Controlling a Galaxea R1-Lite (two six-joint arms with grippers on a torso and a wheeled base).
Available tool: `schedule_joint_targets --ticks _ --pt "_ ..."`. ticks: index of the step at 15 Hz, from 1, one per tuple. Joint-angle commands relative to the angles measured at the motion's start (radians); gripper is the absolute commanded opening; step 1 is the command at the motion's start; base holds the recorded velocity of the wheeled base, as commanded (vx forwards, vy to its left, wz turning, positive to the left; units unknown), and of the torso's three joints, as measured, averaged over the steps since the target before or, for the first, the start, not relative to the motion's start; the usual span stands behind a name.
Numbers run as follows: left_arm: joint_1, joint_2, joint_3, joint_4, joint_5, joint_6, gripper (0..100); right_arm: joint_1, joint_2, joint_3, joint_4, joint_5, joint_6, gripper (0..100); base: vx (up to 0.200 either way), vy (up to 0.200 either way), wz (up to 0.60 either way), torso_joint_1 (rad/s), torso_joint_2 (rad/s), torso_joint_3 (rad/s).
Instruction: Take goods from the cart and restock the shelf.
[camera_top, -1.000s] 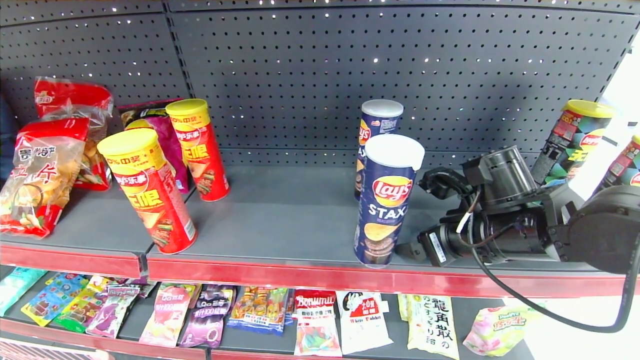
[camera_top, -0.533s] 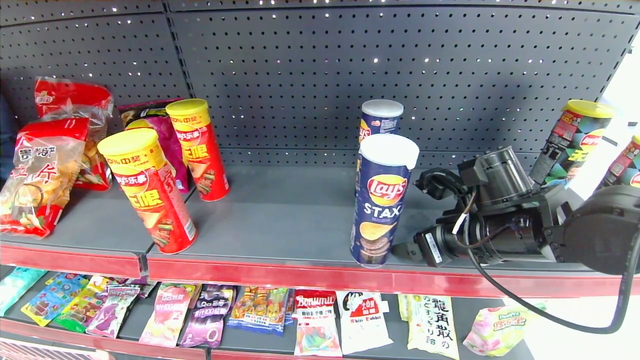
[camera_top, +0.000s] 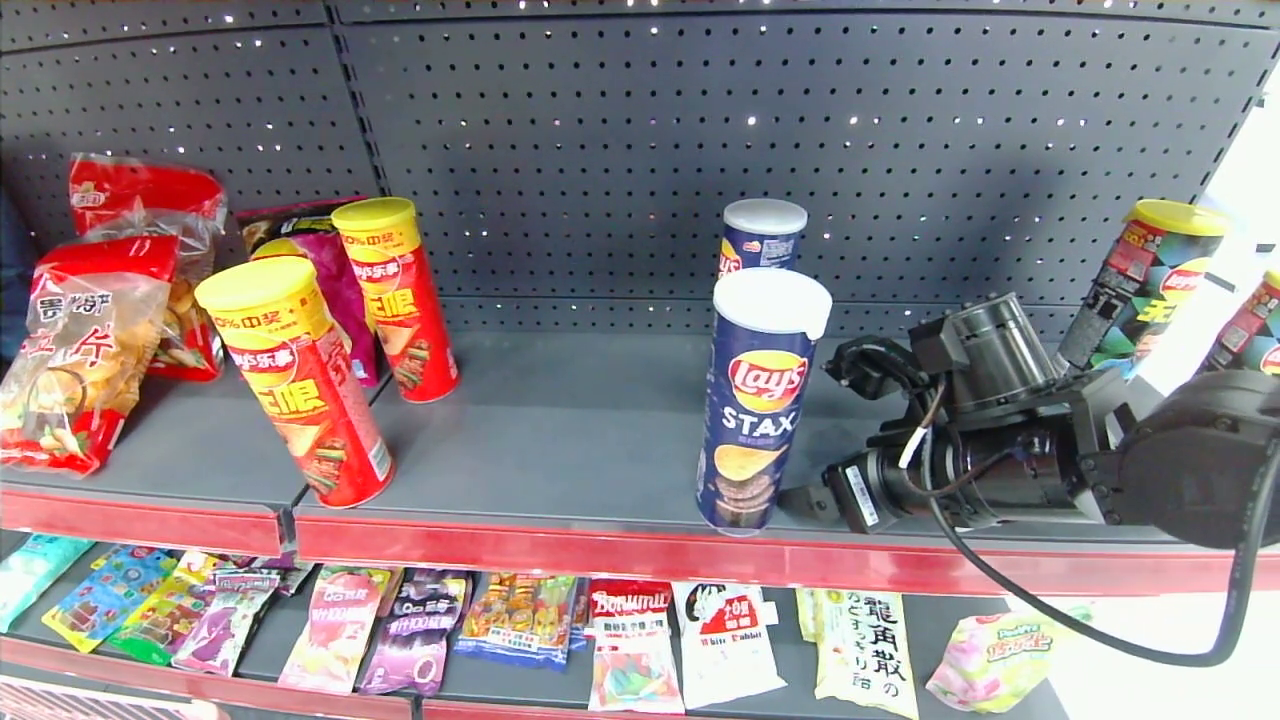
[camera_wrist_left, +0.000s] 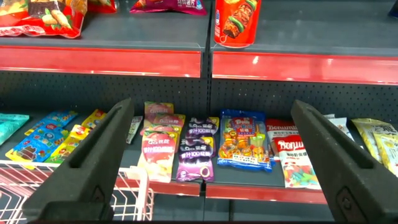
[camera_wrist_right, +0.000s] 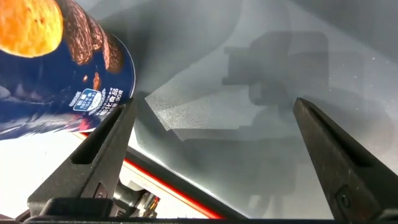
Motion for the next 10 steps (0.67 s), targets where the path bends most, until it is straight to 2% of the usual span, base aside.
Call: schedule_joint_targets --ticks 1,4,10 --pt "0.0 0.0 0.0 0.0 0.001 0.0 100 -0.003 -0.008 0.0 0.0 -0.002 0.004 100 0.0 0.0 0.0 0.0 0.0 0.0" --pt "0.0 0.0 0.0 0.0 0.001 0.0 100 -0.012 -0.078 0.022 0.0 -0.043 0.009 100 0.0 0.0 0.0 0.0 0.0 0.0" --pt "0.0 0.0 0.0 0.0 0.001 0.0 100 0.009 -0.542 0.26 0.003 -0.12 0.029 100 0.0 0.0 0.0 0.0 0.0 0.0"
